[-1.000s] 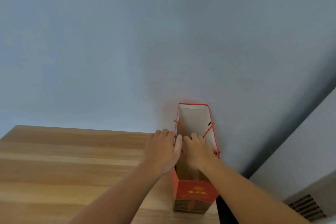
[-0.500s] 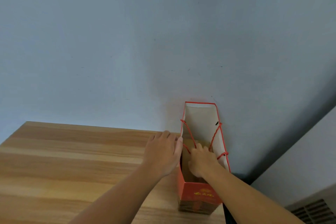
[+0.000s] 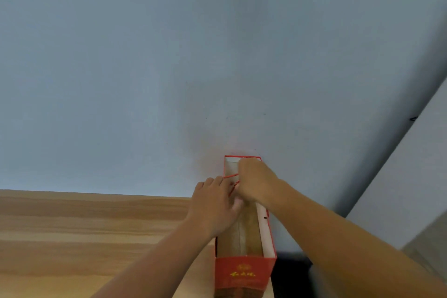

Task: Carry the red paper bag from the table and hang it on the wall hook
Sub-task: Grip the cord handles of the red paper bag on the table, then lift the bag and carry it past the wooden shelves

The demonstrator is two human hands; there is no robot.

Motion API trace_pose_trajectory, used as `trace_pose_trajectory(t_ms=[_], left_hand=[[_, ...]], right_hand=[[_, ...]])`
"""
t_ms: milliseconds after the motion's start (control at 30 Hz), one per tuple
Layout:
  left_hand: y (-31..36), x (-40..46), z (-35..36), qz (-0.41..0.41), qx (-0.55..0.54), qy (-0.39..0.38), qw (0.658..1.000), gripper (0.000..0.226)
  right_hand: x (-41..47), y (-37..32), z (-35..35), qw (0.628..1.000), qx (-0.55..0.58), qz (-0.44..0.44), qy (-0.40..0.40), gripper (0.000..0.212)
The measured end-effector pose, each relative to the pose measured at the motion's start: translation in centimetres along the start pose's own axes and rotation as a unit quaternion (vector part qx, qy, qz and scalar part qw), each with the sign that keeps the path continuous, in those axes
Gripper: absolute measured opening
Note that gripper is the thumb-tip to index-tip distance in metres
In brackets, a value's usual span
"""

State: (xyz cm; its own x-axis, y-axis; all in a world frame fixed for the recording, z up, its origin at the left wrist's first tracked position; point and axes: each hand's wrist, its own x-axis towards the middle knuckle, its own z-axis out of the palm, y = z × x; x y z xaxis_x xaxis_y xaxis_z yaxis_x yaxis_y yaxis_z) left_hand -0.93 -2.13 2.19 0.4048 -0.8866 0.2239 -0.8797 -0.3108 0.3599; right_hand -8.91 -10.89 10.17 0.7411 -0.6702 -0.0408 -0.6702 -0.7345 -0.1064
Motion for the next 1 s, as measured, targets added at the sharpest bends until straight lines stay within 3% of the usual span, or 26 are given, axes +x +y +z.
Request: trace_pose_trajectory(t_ms=[33, 100, 133, 200, 267, 467, 700, 867, 1000], left_hand=[[0.3, 0.0, -0.2, 0.000, -0.001, -0.009, 1.000, 0.053], [1.1, 0.0, -0.5, -0.015, -0.015, -0.015, 1.000, 0.067], [1.6, 0.0, -0.7, -0.028, -0.030, -0.015, 0.999, 0.072], [2.7, 0.0, -1.0, -0.064, -0.067, -0.013, 0.996, 0.073], [3.5, 0.1, -1.1, -0.097, -0.094, 0.006, 0.991, 0.063], [3.9, 0.3, -1.4, -0.101, -0.056, 0.092, 0.989, 0.023], [1.8, -0.4, -5.2, -0.014, -0.004, 0.099, 0.995, 0.022], [1.1, -1.7, -8.5, -0.010, 0.007, 0.148, 0.989, 0.020], [0.0, -3.2, -10.5, -0.051, 0.013, 0.179, 0.982, 0.020]], right_hand=[[0.1, -0.1, -0.6, 1.000, 0.014, 0.009, -0.003, 0.004], [0.6, -0.3, -1.0, 0.998, 0.057, 0.036, 0.010, 0.030], [0.7, -0.3, -1.1, 0.996, 0.077, 0.050, 0.007, 0.033], [0.7, -0.6, -1.2, 0.990, 0.118, 0.070, -0.005, 0.021], [0.8, -0.6, -1.3, 0.983, 0.164, 0.082, -0.011, 0.011], [0.1, 0.1, -2.6, 0.967, 0.242, 0.080, -0.011, 0.015], [-2.1, 1.7, -2.7, 0.981, 0.177, 0.010, -0.082, 0.011], [-2.3, 0.0, -1.3, 0.992, 0.082, -0.044, 0.080, 0.013], [-2.9, -1.2, -1.5, 0.987, 0.007, -0.098, 0.126, 0.014]])
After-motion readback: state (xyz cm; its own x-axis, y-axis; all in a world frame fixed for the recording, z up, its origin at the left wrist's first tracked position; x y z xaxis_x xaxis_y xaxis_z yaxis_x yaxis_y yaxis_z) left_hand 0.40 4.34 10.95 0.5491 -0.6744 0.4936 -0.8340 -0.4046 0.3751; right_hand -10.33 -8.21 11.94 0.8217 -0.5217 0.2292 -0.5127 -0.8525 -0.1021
